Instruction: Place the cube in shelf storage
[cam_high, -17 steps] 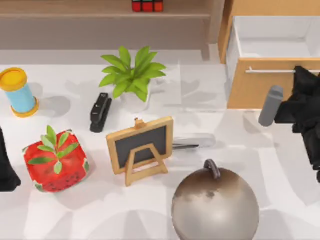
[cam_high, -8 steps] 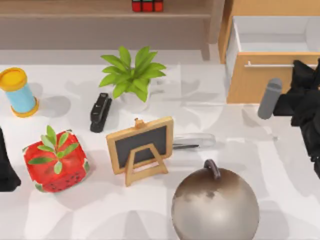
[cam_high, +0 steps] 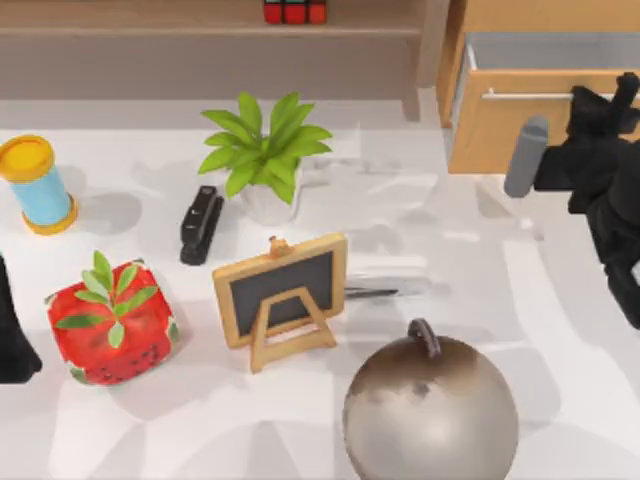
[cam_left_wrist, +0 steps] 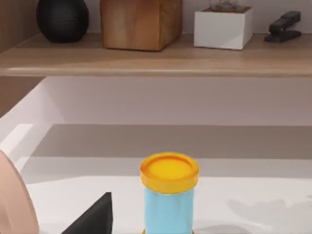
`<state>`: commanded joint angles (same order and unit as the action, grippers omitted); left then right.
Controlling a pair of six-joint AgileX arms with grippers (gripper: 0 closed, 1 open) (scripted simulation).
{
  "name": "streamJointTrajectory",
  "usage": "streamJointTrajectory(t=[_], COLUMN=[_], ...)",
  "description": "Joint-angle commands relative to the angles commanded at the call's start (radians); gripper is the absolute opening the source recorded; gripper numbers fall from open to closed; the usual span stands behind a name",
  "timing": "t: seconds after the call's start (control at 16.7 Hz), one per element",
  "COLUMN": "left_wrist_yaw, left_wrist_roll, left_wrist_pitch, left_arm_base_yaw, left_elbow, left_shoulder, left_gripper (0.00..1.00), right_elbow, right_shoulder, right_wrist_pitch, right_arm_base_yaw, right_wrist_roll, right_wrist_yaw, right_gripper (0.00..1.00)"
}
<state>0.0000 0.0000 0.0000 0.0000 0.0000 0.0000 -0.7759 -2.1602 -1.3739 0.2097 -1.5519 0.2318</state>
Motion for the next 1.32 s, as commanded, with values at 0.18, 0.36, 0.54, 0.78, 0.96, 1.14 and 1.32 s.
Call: streamJointTrajectory(t=[0.18, 0.36, 0.54, 0.78, 0.96, 1.14, 1.32], left_wrist_yaw=[0.0, 0.0, 0.0, 0.0, 0.0, 0.0, 0.0], left_wrist_roll=[0.0, 0.0, 0.0, 0.0, 0.0, 0.0, 0.0], left_wrist_pitch=[0.0, 0.0, 0.0, 0.0, 0.0, 0.0, 0.0], left_arm_base_yaw=[0.0, 0.0, 0.0, 0.0, 0.0, 0.0, 0.0], left_elbow=[0.0, 0.0, 0.0, 0.0, 0.0, 0.0, 0.0], left_shoulder=[0.0, 0.0, 0.0, 0.0, 0.0, 0.0, 0.0], left_gripper=[1.0, 1.0, 1.0, 1.0, 1.0, 1.0, 1.0], right_elbow=[-0.042, -0.038, -0.071, -0.19, -0.284, -0.328, -0.328], right_shoulder=[-0.016, -0.013, -0.027, -0.086, -0.124, -0.141, -0.141], right_wrist_pitch=[0.027, 0.027, 0.042, 0.113, 0.163, 0.189, 0.189], right_arm_base_yaw=[-0.011, -0.003, -0.008, -0.021, -0.032, -0.039, -0.039], right_wrist_roll=[0.0, 0.002, 0.002, -0.003, 0.0, 0.001, 0.001], right_wrist_yaw=[-0.005, -0.003, -0.006, -0.022, -0.033, -0.037, -0.037], right_gripper=[0.0, 0.0, 0.0, 0.0, 0.0, 0.0, 0.0])
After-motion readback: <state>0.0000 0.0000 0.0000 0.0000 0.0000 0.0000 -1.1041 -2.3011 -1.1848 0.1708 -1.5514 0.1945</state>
